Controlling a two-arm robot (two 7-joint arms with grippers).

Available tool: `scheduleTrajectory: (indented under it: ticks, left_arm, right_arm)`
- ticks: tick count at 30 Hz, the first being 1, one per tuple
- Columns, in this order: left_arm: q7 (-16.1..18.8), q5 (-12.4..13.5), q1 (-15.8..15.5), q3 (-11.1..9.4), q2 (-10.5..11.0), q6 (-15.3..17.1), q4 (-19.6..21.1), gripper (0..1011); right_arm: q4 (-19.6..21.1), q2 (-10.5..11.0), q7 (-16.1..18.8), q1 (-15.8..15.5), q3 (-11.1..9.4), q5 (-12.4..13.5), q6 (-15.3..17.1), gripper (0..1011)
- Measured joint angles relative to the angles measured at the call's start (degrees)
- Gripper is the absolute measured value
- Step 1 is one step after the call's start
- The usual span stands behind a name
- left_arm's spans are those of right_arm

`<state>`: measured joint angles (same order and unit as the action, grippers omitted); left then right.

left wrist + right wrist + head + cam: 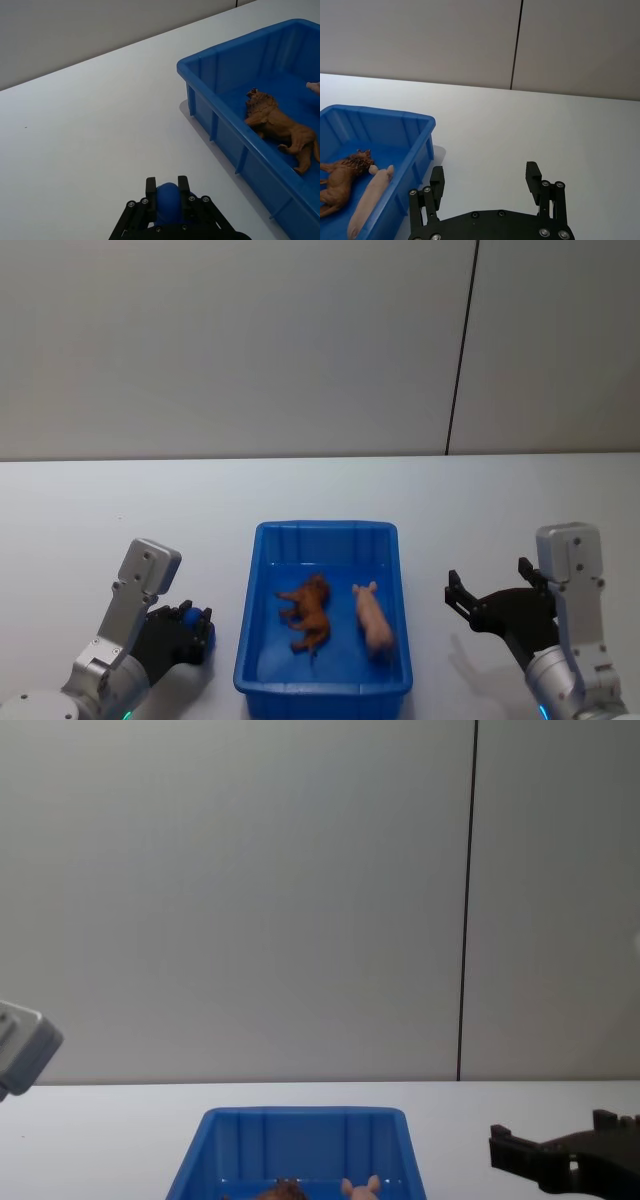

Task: Pick up the two dolls from the table and place them into the box.

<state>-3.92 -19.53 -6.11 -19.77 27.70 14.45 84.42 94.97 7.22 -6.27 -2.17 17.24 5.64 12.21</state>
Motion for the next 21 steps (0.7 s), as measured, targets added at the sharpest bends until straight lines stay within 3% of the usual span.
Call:
scheduleTrajectory:
  ticks: [10,21]
  left_arm:
    - [0.22,-0.08,0.67,0.36,0.31,-1.76,1.75,221]
    - [-0.18,1.65,0.49,1.08,0.73,-5.08,5.93,192]
  right_arm:
    - [0.0,0.0,0.0,0.0,0.0,0.0,0.0,1001]
    - [0.0,0.0,0.0,0.0,0.0,0.0,0.0,1001]
